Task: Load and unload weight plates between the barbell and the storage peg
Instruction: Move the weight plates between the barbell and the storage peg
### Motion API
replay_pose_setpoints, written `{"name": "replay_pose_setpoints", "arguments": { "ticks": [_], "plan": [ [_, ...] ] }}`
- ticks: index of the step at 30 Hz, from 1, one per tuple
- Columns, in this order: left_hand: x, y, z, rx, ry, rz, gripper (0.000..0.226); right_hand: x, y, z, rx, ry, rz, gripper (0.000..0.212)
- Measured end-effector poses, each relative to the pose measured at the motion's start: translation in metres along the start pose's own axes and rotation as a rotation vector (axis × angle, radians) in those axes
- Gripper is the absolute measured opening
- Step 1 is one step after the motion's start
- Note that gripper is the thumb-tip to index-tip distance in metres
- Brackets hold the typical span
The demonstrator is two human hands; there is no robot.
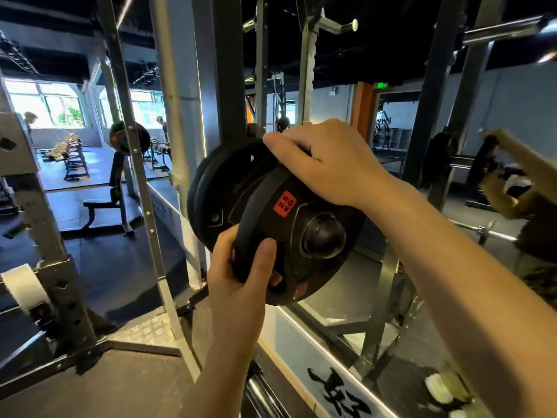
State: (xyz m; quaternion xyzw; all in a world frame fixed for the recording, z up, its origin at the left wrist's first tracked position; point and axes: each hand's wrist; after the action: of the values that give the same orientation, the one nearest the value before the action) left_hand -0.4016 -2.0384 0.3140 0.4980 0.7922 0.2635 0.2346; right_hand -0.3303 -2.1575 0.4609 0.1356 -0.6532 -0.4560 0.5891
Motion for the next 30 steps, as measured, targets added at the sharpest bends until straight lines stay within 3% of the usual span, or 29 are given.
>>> {"name": "replay_pose_setpoints", "arguments": {
  "ticks": [3, 7, 9, 14, 20, 30],
  "plan": [
    [-0.003, -0.01, 0.007, 0.057, -0.09, 0.001, 0.049, 0.0, 0.0, -0.001, -0.022, 0.024, 0.011, 0.054],
    [-0.01, -0.008, 0.003, 0.079, -0.105, -0.019, 0.033, 0.002, 0.003, 0.001, -0.04, 0.038, 0.035, 0.056],
    [-0.012, -0.003, -0.004, 0.085, -0.039, -0.051, 0.022, 0.004, 0.0, -0.003, -0.069, 0.072, 0.02, 0.053],
    [-0.009, 0.019, -0.032, -0.038, 0.28, -0.003, 0.037, 0.008, -0.022, -0.029, -0.311, 0.399, -0.194, 0.066],
    [-0.015, 0.039, -0.06, -0.153, 0.485, 0.121, 0.015, 0.005, -0.04, -0.037, -0.567, 0.652, -0.386, 0.05],
    [-0.022, 0.053, -0.075, -0.176, 0.639, 0.225, 0.018, 0.0, -0.058, -0.045, -0.718, 0.723, -0.541, 0.049]
  ]
}}
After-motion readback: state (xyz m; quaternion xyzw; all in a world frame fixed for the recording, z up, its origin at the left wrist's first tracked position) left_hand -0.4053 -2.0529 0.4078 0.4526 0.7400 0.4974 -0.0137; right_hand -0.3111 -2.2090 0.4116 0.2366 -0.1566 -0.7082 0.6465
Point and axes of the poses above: each hand's wrist, its own y-axis towards the middle knuckle, its own x-axis out of the back of the hand, z = x × y, and after that the axes turned 13 degrees about y, right-handed
